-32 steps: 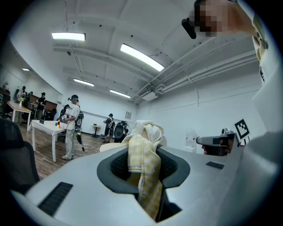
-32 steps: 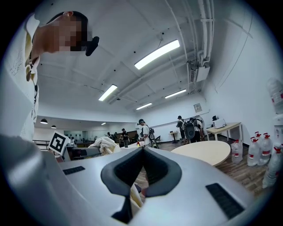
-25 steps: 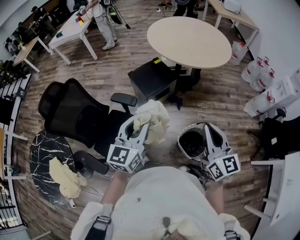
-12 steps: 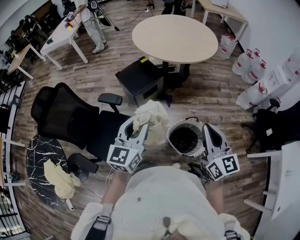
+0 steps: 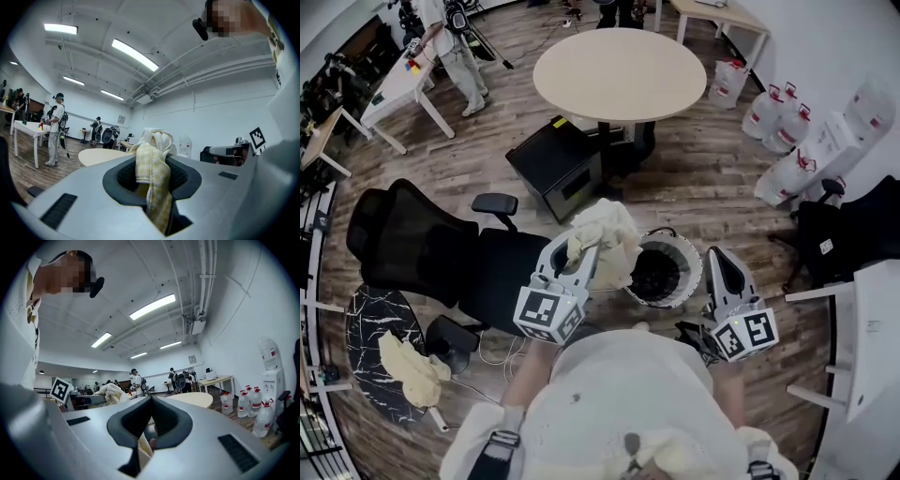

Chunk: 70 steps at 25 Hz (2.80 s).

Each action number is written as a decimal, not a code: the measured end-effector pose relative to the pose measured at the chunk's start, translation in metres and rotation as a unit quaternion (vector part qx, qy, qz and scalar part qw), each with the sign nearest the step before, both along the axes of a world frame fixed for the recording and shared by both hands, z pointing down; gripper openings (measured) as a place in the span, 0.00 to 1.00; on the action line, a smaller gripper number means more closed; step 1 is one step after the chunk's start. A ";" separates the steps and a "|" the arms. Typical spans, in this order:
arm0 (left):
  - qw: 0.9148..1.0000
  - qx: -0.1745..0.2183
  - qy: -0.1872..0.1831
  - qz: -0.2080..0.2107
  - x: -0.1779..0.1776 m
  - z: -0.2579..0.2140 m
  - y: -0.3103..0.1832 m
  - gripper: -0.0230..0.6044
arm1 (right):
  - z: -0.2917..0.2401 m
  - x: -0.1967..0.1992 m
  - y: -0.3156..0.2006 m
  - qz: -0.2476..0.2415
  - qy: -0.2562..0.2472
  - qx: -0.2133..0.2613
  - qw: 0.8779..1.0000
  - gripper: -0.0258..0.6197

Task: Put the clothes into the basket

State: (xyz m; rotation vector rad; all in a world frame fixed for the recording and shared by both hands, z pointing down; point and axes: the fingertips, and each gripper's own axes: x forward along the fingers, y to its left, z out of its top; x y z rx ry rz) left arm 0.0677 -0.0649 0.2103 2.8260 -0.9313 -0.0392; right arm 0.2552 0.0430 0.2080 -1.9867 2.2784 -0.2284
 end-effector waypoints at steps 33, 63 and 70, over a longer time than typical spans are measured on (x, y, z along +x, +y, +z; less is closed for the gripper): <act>0.990 -0.019 -0.050 0.133 0.179 0.058 0.097 0.22 | 0.037 0.138 0.128 0.105 -0.009 -0.008 0.994 0.05; 0.931 -0.029 -0.129 0.340 0.297 0.128 0.076 0.22 | 0.048 0.196 0.127 0.289 -0.018 -0.036 0.956 0.05; 0.911 -0.039 -0.154 0.380 0.320 0.152 0.073 0.22 | 0.055 0.208 0.127 0.327 -0.027 -0.044 0.944 0.05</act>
